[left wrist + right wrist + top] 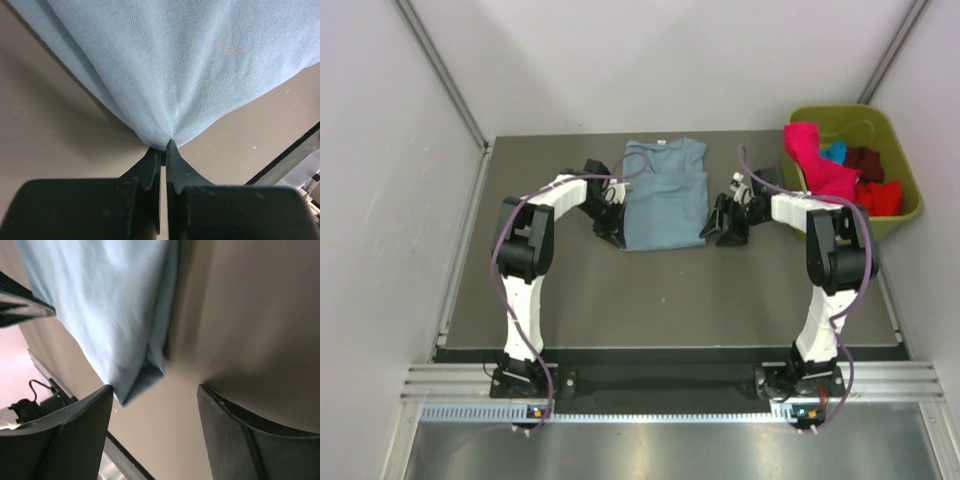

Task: Fold and stack the t-shirts
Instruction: Fold the tshirt

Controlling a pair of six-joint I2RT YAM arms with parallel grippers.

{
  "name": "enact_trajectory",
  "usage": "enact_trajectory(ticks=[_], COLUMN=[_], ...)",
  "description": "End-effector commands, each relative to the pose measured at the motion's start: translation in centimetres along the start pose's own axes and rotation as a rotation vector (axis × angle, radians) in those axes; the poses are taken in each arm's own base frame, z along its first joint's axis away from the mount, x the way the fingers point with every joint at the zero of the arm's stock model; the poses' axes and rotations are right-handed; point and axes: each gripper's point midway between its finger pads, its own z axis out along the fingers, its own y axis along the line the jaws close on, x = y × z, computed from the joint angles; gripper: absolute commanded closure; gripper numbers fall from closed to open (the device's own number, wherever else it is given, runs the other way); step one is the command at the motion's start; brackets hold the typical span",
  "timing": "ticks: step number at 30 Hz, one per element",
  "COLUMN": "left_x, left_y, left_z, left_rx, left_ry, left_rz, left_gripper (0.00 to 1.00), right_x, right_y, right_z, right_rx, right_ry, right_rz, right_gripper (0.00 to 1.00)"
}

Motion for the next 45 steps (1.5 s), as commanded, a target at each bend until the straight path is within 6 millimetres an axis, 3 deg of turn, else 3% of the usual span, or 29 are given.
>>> enact_trajectory(ticks=[1, 6, 13, 19, 26, 32, 38, 45], left_x=[0.9, 0.8, 0.8, 0.9, 1.2, 1.3, 1.9, 3.9], left_y=[-1.5, -1.5, -1.3, -1.2, -1.0, -0.9, -1.2, -2.2], left_z=[-1.3, -1.2, -1.0, -0.8, -0.6, -0.6, -0.8, -1.9], left_rx=[0.024, 0.023, 0.017, 0.02, 0.015, 0.011, 0.023, 0.061], left_ry=[0.013, 0.014, 0.019, 0.027, 0.035, 0.038, 0.057, 0.121], left_rz=[0.011, 0.011, 0.011, 0.008, 0.003, 0.003, 0.0, 0.006], left_gripper=[1.0, 1.0, 1.0, 1.0, 1.0, 1.0, 1.0, 1.0], right_x=[-1.7, -1.6, 0.6, 0.8, 0.5, 0.6, 0.3, 1.0], right_y=[1.4, 1.2, 0.2, 0.5, 0.8, 1.2, 2.1, 3.0], right_z=[1.2, 2.0, 2.2, 2.7, 3.5, 4.0, 2.6, -0.1], right_rx=[-0.028, -0.026, -0.012, -0.037, -0.051, -0.075, -0.069, -0.066], right_ry=[-0.023, -0.008, 0.042, 0.052, 0.056, 0.064, 0.046, 0.024], right_rz=[-0.051, -0.041, 0.006, 0.002, -0.012, -0.02, -0.061, -0.107], right_gripper=[0.31, 0.33, 0.37, 0.51, 0.55, 0.72, 0.99, 1.0])
